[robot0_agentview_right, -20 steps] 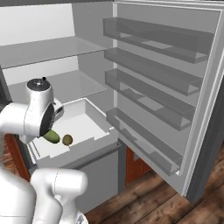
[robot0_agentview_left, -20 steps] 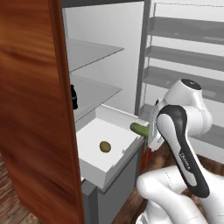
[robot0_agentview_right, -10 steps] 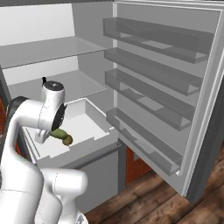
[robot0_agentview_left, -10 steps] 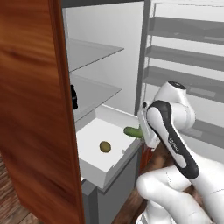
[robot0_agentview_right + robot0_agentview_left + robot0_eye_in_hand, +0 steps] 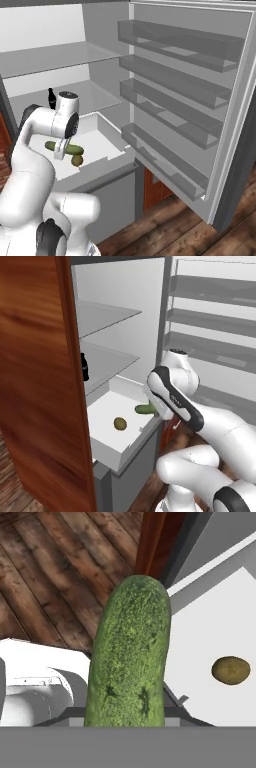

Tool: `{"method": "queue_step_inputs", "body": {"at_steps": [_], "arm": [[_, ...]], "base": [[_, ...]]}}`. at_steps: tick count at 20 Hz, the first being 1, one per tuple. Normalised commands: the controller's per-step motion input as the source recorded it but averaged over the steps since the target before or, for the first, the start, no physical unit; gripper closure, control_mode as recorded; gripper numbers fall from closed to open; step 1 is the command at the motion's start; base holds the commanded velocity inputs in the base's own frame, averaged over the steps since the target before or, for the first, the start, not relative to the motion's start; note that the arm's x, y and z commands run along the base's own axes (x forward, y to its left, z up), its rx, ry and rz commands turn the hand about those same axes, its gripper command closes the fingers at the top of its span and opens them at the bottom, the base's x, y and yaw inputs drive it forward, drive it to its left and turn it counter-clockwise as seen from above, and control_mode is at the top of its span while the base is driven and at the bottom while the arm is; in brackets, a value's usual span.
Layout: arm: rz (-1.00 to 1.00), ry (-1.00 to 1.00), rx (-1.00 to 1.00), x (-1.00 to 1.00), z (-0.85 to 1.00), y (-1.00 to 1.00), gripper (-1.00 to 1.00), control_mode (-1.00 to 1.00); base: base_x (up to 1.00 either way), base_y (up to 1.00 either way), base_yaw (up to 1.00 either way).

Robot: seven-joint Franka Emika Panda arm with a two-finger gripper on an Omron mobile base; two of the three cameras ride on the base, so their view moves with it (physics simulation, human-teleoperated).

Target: Place the cucumber and potato inside the fridge drawer. Close the drawer after placing the vegetables.

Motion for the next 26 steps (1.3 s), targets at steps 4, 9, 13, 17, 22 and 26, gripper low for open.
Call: {"method": "queue_step_inputs", "body": {"at_steps": [4, 9, 13, 17, 22, 26], "arm": [[0.1, 0.0, -0.01, 0.39, -0.44, 0.17, 1.0, -1.0], [-0.03, 0.0, 0.0, 0.13, -0.19, 0.34, 1.0, -1.0], [-0.07, -0.04, -0.01, 0.05, -0.44, 0.14, 1.0, -1.0], [-0.08, -0.14, -0.04, 0.01, -0.56, 0.0, 1.0, -1.0], [-0.05, -0.16, -0.01, 0.04, -0.38, 0.0, 1.0, -1.0], [-0.01, -0.11, 0.0, -0.02, -0.34, 0.0, 1.0, -1.0]], "base": [[0.0, 0.0, 0.0], [0.0, 0.0, 0.0], [0.0, 0.0, 0.0], [0.0, 0.0, 0.0], [0.0, 0.0, 0.0], [0.0, 0.0, 0.0]]}}
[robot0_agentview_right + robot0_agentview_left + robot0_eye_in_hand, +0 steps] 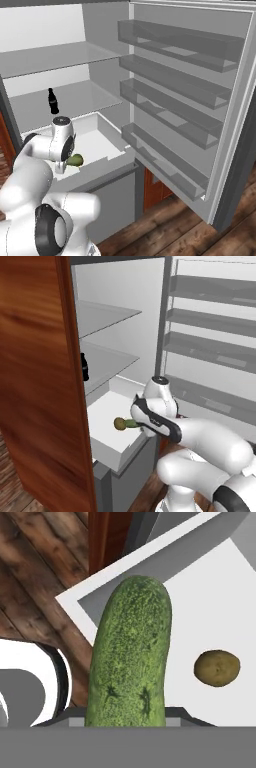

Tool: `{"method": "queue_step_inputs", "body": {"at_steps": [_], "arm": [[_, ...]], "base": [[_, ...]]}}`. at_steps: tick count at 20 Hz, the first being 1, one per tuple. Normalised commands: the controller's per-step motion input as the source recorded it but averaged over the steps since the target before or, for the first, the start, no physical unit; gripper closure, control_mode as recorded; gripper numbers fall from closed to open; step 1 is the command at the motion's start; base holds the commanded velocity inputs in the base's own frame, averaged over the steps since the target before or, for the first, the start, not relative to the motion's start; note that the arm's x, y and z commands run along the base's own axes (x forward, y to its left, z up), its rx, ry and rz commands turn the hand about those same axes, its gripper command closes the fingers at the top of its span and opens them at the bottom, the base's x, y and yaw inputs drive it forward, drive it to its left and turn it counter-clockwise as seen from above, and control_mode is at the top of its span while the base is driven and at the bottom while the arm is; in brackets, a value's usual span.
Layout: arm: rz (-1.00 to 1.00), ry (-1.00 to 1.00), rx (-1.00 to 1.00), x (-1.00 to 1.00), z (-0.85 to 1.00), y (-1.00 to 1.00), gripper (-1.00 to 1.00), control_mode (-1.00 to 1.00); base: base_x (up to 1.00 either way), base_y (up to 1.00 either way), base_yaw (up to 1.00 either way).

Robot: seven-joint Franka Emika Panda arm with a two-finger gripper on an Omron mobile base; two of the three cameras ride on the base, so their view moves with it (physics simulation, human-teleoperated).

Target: Place the cucumber and potato inside the fridge drawer. Close the drawer after placing the vegetables.

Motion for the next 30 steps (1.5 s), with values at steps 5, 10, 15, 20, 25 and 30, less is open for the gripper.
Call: {"method": "queue_step_inputs", "body": {"at_steps": [5, 10, 15, 20, 25, 30], "arm": [[0.0, -0.01, 0.0, -0.24, -0.26, -0.06, 1.0, -1.0], [0.0, -0.01, 0.0, 0.28, 0.21, 0.0, 1.0, -1.0], [0.0, -0.04, -0.03, 0.7, 0.57, 0.0, 1.0, -1.0], [0.0, -0.03, -0.04, 0.74, -0.14, 0.05, 1.0, -1.0], [0.0, 0.0, -0.02, 0.48, -0.52, 0.17, 1.0, -1.0], [0.05, 0.0, 0.0, 0.26, -0.55, 0.3, 1.0, -1.0]], "base": [[0.0, 0.0, 0.0], [0.0, 0.0, 0.0], [0.0, 0.0, 0.0], [0.0, 0.0, 0.0], [0.0, 0.0, 0.0], [0.0, 0.0, 0.0]]}}
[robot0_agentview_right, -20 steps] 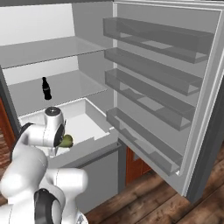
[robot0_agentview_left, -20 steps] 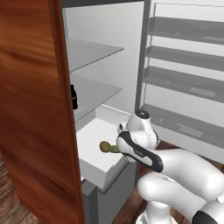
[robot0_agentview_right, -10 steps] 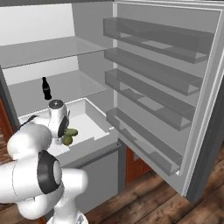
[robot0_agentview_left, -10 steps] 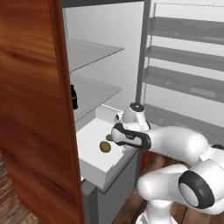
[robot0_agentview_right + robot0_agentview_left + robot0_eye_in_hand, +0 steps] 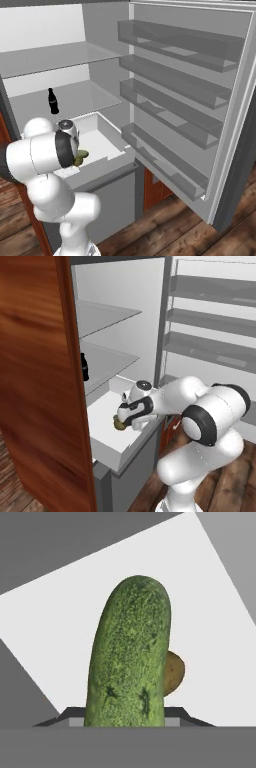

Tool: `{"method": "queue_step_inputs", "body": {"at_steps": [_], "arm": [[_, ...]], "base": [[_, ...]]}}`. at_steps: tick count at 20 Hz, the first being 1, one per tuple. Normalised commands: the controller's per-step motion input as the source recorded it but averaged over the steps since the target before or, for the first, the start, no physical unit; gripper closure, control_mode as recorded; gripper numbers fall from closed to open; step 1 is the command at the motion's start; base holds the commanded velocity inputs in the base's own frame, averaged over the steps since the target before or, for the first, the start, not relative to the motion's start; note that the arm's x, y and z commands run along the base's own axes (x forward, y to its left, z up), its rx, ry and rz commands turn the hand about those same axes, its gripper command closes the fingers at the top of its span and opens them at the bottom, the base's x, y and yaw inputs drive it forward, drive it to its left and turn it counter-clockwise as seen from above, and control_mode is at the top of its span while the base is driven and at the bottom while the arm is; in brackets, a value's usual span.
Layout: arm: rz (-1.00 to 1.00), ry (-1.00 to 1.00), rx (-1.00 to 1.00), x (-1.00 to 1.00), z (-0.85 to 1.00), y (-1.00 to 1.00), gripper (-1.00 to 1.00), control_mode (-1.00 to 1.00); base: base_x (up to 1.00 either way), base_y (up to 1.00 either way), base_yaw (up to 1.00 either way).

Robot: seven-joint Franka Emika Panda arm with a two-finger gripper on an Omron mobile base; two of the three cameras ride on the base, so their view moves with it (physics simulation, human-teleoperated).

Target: Place the cucumber and potato inside the fridge drawer. Close the drawer after placing the vegetables.

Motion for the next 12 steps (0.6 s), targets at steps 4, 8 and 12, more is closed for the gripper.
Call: {"method": "queue_step_inputs", "body": {"at_steps": [4, 8, 12], "arm": [[0.07, 0.0, 0.0, 0.06, -0.59, 0.25, 1.0, -1.0], [0.09, 0.0, 0.0, -0.03, -0.72, 0.14, 1.0, -1.0], [0.08, 0.0, 0.0, -0.16, -0.68, 0.02, 1.0, -1.0]], "base": [[0.0, 0.0, 0.0], [0.0, 0.0, 0.0], [0.0, 0.0, 0.0]]}}
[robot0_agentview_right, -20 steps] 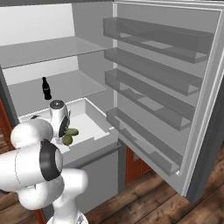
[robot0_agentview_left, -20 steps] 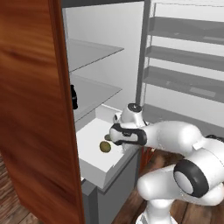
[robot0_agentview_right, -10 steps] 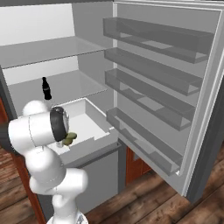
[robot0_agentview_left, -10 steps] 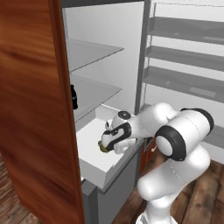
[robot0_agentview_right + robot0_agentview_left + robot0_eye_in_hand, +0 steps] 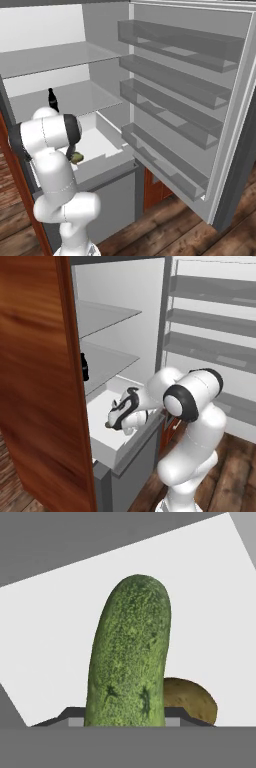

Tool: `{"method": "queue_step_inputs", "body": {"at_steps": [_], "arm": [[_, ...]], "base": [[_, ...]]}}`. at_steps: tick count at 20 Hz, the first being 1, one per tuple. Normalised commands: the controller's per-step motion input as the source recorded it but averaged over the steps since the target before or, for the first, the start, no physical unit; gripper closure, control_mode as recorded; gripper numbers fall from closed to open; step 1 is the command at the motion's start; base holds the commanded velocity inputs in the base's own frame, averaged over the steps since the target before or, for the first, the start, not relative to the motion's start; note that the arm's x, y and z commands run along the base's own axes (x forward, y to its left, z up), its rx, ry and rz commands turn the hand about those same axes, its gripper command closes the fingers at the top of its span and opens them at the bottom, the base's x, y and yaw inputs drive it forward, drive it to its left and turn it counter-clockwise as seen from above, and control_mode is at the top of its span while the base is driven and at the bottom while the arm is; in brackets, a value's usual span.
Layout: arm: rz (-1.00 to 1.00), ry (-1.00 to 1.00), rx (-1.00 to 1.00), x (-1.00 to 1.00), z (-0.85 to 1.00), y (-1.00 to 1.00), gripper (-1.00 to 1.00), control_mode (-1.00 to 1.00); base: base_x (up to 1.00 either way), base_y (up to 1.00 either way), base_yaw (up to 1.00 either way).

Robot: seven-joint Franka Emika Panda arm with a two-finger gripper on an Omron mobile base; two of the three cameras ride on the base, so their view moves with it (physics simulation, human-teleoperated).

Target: Place the cucumber and potato inside the fridge drawer. Close the drawer after placing the vegetables.

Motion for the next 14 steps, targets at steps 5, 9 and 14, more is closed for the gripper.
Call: {"method": "queue_step_inputs", "body": {"at_steps": [5, 9, 14], "arm": [[0.07, 0.0, 0.0, -0.2, -0.7, 0.0, 1.0, -1.0], [0.03, -0.02, -0.02, -0.88, -0.82, 0.0, -1.0, -1.0], [0.0, -0.12, 0.0, -0.56, -0.26, 0.0, -1.0, -1.0]], "base": [[0.0, 0.0, 0.0], [0.0, 0.0, 0.0], [0.0, 0.0, 0.0]]}}
